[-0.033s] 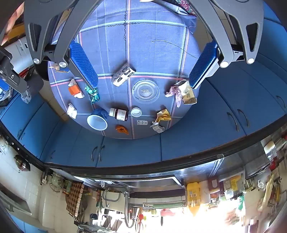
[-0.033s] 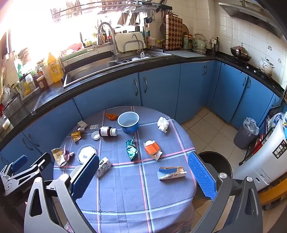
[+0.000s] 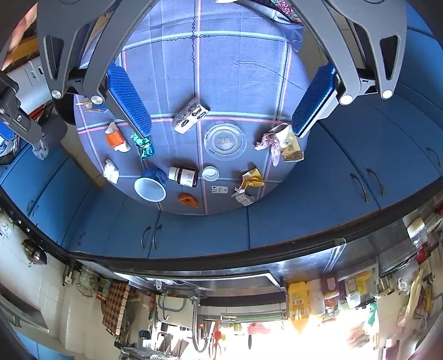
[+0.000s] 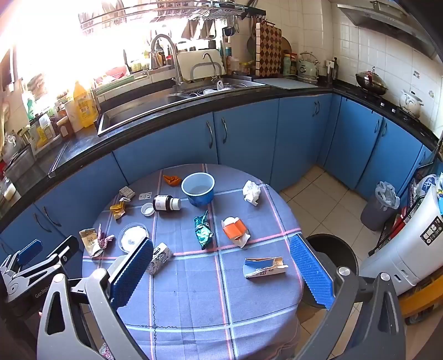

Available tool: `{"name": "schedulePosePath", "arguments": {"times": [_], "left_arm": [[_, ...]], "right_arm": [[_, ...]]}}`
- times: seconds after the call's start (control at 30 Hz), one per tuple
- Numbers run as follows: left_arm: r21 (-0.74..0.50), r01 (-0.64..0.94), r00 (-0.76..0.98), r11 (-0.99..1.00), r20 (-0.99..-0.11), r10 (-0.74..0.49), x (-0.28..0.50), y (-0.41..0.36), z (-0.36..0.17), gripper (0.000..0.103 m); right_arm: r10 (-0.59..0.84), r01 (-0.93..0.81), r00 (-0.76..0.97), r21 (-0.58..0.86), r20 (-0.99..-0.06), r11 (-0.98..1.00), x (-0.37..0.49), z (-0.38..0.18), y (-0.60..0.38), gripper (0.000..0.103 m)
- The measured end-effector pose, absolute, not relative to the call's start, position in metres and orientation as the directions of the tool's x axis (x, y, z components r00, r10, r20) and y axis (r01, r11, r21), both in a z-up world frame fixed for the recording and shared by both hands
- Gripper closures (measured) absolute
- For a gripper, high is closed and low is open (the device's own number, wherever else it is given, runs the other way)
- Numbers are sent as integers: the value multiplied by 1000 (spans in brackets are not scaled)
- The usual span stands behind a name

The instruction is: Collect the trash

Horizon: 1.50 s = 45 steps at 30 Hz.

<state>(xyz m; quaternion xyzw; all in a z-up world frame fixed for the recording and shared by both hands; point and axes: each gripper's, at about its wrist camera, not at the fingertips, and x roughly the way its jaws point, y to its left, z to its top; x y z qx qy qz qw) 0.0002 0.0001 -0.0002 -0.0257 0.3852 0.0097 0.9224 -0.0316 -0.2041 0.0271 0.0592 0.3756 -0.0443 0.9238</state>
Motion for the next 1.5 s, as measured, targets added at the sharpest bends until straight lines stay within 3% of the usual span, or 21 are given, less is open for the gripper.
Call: {"name": "schedulePosePath", "arguments": {"times": [1.5], "left_arm": [[-44,-40,709,998,-705,-3,-3,2,8,3]], "right_arm": [[-44,126,720,68,-692,990,-32,32,-196,7]]}}
